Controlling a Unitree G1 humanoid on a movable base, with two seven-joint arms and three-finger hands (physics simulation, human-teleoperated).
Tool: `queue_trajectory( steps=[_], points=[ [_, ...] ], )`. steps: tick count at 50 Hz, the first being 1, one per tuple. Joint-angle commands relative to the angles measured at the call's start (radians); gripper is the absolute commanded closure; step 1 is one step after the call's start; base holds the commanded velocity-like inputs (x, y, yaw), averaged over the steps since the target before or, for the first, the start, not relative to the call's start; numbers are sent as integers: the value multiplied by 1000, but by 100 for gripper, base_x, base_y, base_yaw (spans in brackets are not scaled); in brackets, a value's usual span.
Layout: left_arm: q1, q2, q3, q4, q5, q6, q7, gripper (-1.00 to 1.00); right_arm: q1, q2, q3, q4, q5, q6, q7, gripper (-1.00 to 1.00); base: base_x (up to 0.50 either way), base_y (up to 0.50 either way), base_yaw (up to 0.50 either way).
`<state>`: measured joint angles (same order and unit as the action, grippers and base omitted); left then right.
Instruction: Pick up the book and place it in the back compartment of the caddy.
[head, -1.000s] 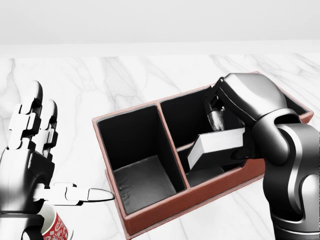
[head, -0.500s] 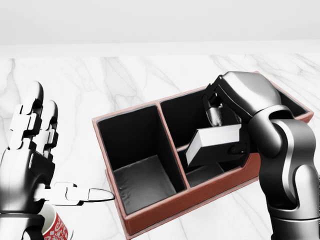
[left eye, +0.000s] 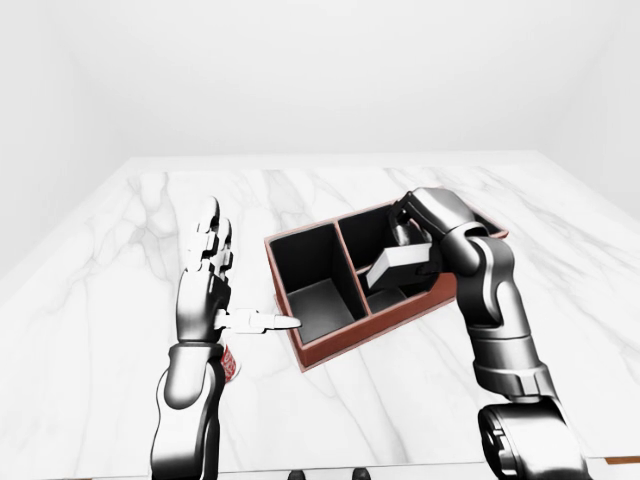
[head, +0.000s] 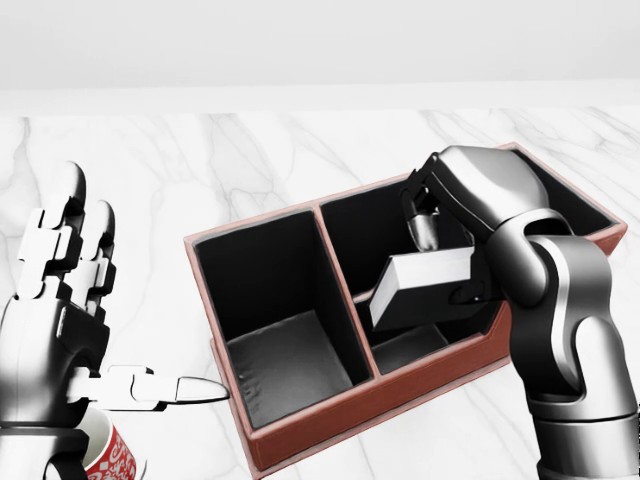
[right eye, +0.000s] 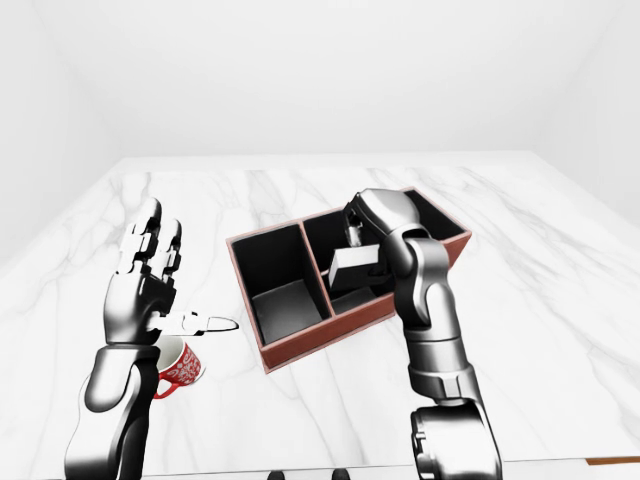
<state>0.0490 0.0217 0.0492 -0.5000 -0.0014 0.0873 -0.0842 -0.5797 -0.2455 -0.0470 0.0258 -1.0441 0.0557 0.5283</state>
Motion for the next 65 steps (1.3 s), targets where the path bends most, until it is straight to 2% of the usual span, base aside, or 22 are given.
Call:
queue_trajectory(
  steps=[1,30,51,65],
  points=[
    [3,0,-1,1,1,0,-1,-100,-25,-3,-4,56,-14,-27,-56,100,0,0,0],
    [1,-1,-3,3,4,0,1,-100,-59,-20,2,212,-31,-62,-169,100,0,0,0],
    [-3,0,-1,9,3,0,1,-100,-99,-22,21,380,-43,-119,-275,100,0,0,0],
    [0,0,-2,9,4,0,1,-100,-100,-21,30,450,-55,-141,-321,100,0,0,0]
  ],
)
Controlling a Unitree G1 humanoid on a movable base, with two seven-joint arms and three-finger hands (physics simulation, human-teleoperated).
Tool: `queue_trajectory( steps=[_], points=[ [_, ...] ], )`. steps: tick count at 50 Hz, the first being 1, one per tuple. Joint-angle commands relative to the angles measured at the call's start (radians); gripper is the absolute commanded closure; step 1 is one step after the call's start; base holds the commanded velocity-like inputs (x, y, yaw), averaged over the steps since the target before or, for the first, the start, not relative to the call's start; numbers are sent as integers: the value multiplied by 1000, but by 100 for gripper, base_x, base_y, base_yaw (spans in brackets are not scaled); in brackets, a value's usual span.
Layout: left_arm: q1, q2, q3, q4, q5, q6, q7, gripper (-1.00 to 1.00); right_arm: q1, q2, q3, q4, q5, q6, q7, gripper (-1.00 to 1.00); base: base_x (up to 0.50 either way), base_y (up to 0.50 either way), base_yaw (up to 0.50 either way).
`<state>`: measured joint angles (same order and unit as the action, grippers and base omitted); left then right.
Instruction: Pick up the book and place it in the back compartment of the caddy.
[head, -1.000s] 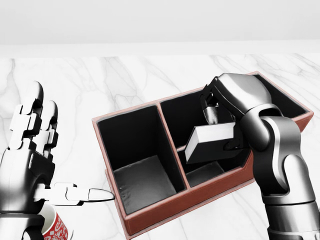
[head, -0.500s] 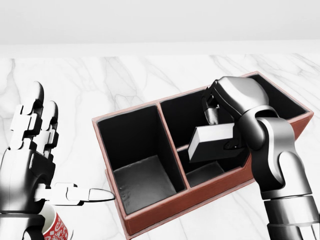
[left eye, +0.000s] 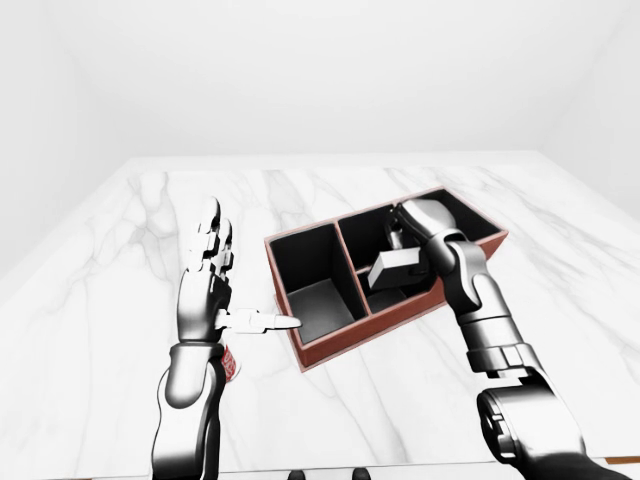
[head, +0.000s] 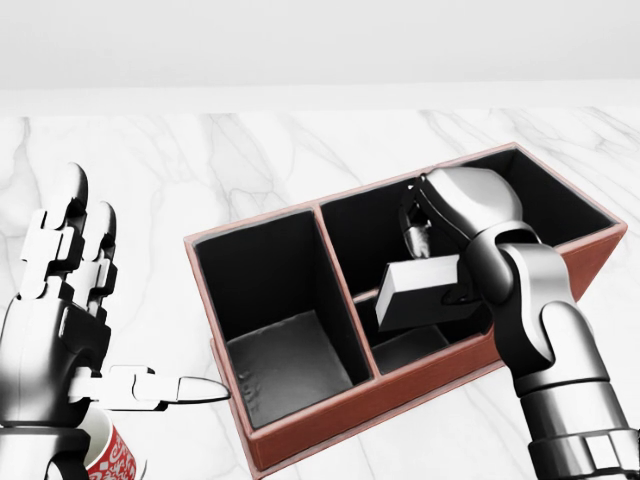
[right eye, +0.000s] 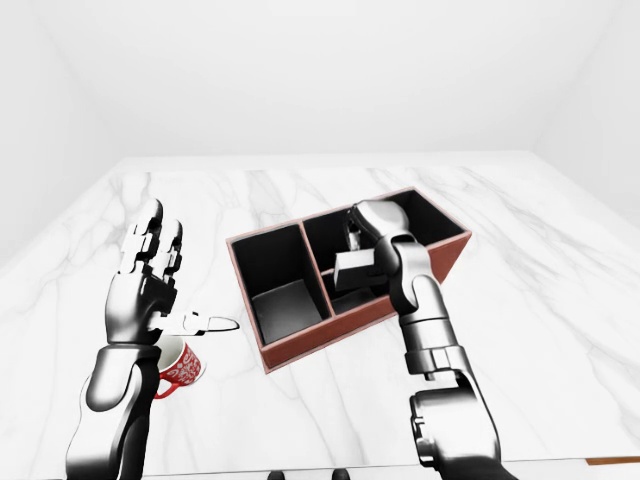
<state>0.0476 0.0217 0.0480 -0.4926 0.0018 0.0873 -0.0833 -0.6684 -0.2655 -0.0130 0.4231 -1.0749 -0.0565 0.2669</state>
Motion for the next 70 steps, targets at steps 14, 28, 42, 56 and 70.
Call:
queue_trajectory(
  steps=[14,28,42,56,70],
  points=[
    [1,0,0,-6,0,0,0,-100,-37,-3,1,129,-25,-31,-107,100,0,0,0],
    [3,-1,-2,-4,2,0,1,-100,-52,-1,12,202,-27,-31,-164,100,0,0,0],
    [1,0,-2,-3,3,0,1,-100,-81,-9,19,299,-32,-31,-226,100,0,0,0],
    [1,0,0,-7,3,0,1,-100,-98,-1,20,343,-29,-31,-263,-100,0,0,0],
    [3,-1,-3,9,6,0,2,-100,-91,-6,27,336,-36,-31,-287,-100,0,0,0]
  ],
)
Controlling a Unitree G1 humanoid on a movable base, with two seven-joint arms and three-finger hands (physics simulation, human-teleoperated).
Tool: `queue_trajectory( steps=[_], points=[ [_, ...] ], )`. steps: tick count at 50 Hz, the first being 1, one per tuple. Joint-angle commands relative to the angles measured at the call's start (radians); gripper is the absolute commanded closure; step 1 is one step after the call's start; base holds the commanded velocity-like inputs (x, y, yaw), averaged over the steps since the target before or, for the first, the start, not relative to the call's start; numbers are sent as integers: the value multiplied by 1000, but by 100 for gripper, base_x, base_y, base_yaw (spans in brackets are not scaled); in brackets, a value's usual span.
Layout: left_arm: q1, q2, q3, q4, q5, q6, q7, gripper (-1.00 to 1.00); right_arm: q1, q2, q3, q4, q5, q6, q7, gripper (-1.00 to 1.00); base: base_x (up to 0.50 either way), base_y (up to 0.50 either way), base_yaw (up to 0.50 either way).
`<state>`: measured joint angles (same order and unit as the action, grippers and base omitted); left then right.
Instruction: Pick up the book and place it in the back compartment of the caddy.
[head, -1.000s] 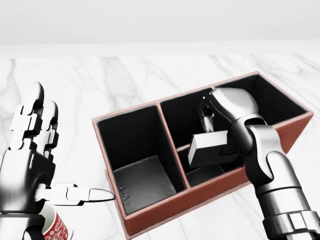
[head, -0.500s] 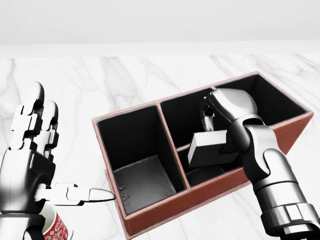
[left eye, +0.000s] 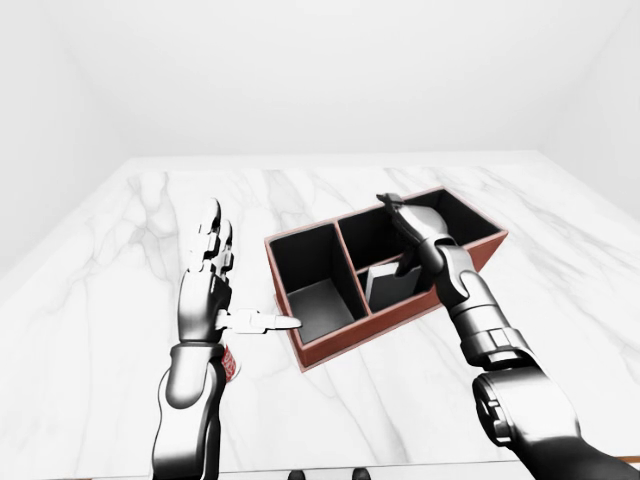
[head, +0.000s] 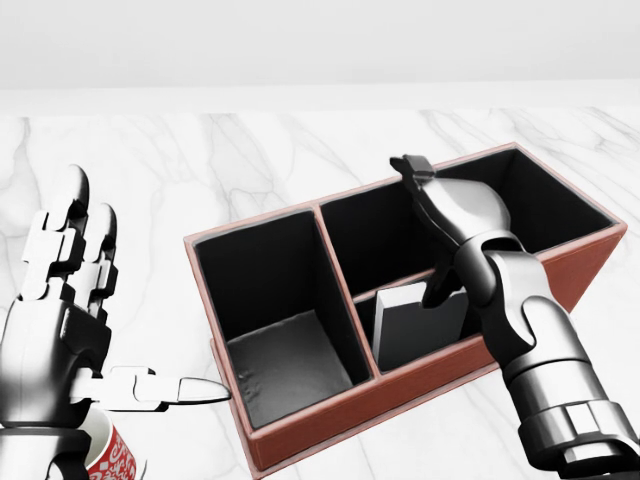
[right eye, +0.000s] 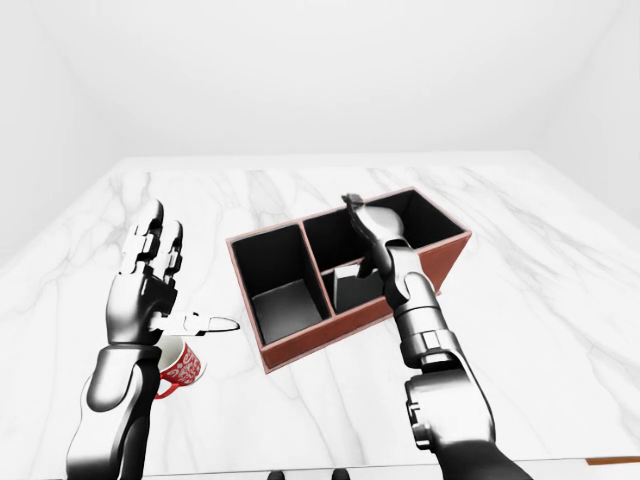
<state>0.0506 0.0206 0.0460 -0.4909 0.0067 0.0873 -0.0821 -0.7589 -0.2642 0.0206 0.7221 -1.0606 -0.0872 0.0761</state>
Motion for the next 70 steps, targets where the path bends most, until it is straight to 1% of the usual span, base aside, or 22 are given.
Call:
queue_trajectory(
  steps=[1,3,8,9,10,13,14,15,16,19,20,25,28,36,44,51,54,59,61,65,68,70],
  points=[
    [0,0,-2,8,1,0,1,-100,0,-8,-7,35,-51,0,-96,-100,0,0,0],
    [0,0,-2,5,1,0,1,-100,8,-8,-10,11,-51,0,-85,-100,1,0,1],
    [-1,0,-1,-3,1,0,1,-100,47,-5,-28,-125,-34,0,-24,-100,1,0,1],
    [0,0,-1,-3,1,0,1,-100,62,-2,-34,-180,-28,0,1,-100,0,0,1],
    [1,0,-1,-4,1,0,0,-100,85,4,-45,-268,-15,14,38,-100,0,0,0],
    [2,0,-2,-6,1,0,0,-100,125,17,-58,-404,12,50,108,-100,0,0,0],
    [2,0,-2,-4,1,0,0,-100,150,25,-63,-491,22,75,152,-100,0,0,0],
    [1,0,-2,-2,1,0,0,-100,160,28,-64,-525,24,86,168,-100,0,0,0],
    [0,0,-2,4,1,0,1,-100,179,36,-70,-599,36,106,202,-100,0,0,0],
    [-1,0,-1,1,1,0,0,-100,205,47,-77,-715,52,153,260,-100,0,0,0],
    [-2,0,-1,8,1,0,1,-100,219,57,-83,-785,63,174,298,-100,0,0,0],
    [1,-1,-4,4,3,0,1,-100,252,71,-90,-955,108,174,378,-100,0,0,0],
    [0,0,-3,1,2,0,0,-100,270,74,-100,-1037,126,174,399,-100,0,0,0],
    [6,-1,-7,-10,4,0,0,-100,311,76,-114,-1164,171,174,401,-100,0,0,0],
    [9,-2,-9,-19,4,0,-1,-100,364,91,-133,-1385,215,174,442,-100,0,0,0],
    [12,-3,-12,-12,4,0,-1,-100,410,106,-153,-1537,295,174,423,-100,0,0,0],
    [9,-2,-7,-16,1,0,-1,-100,422,110,-182,-1634,356,174,415,-100,0,0,0],
    [9,-2,-5,-38,-5,0,-2,-100,469,93,-223,-1720,476,174,366,-100,0,0,0],
    [8,-2,-5,-37,-6,0,-2,-100,502,90,-216,-1746,495,174,356,-100,0,0,0],
    [11,-3,-7,-38,-4,0,-1,-100,514,109,-232,-1769,527,174,345,-100,0,0,0],
    [9,-3,-8,-33,-4,0,-1,-100,530,180,-276,-1769,534,174,382,-100,0,0,0],
    [11,-3,-8,-40,-5,0,-1,-100,521,207,-301,-1769,542,174,393,-100,0,0,0]
  ],
)
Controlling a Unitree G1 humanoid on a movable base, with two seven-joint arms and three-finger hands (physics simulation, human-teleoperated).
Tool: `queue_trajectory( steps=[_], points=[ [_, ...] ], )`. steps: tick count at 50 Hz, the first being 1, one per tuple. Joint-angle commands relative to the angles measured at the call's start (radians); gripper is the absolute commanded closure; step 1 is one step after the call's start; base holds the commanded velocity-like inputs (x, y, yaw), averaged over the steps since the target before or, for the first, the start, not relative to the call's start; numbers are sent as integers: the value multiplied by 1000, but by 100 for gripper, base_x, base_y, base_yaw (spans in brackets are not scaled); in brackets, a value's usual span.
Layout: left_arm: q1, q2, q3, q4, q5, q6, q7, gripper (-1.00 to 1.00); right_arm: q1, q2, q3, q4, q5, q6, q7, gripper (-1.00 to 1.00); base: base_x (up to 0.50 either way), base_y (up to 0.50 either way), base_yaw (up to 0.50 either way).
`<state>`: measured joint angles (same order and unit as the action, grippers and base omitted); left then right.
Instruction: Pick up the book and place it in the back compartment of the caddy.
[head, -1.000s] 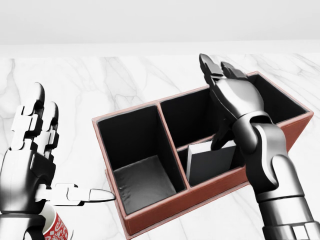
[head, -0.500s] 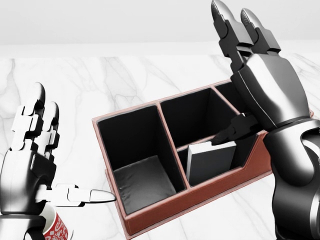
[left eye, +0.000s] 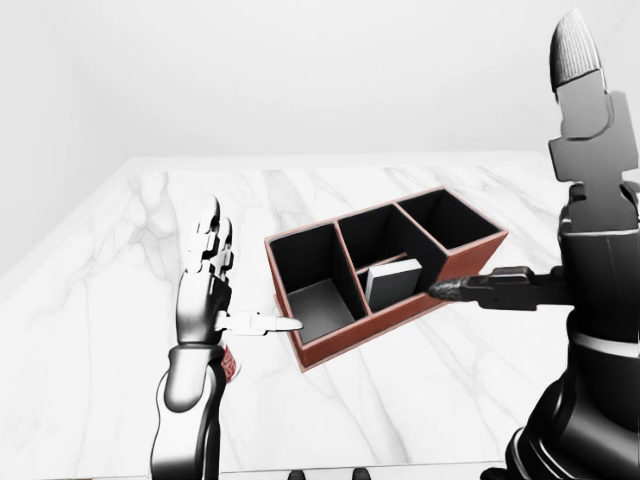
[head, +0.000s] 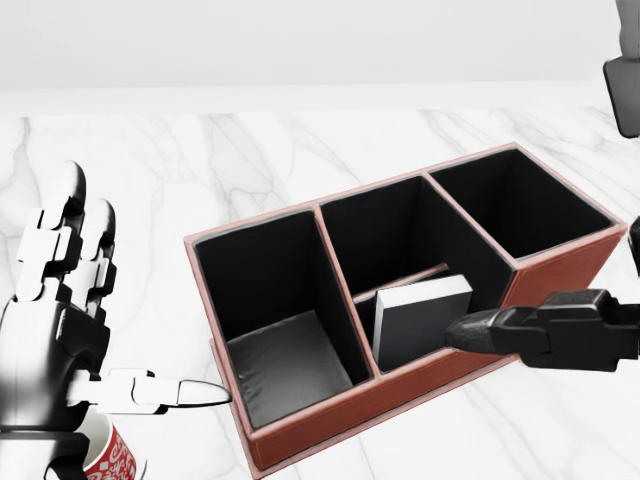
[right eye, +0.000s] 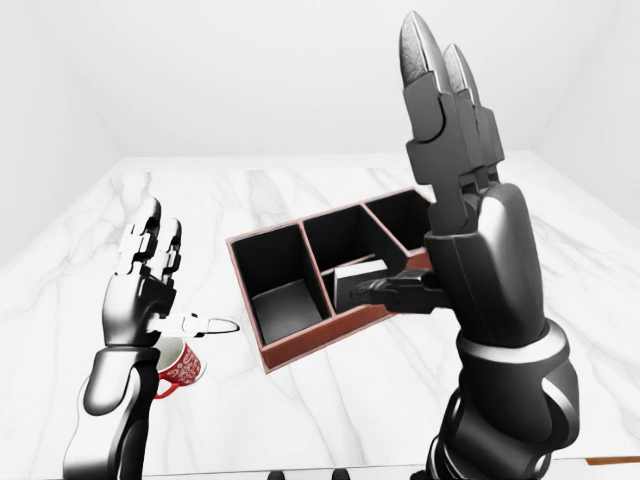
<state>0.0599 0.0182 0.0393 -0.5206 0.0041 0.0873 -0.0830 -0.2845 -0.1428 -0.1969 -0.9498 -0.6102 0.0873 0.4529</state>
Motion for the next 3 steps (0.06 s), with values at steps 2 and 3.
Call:
queue_trajectory(
  steps=[2,3],
  points=[
    [0,0,1,-25,-5,0,0,-100,43,108,-111,-97,110,0,25,-100,0,0,0],
    [-1,0,2,-31,-7,0,-1,-100,54,120,-116,-97,117,0,32,-100,0,0,0]
  ],
)
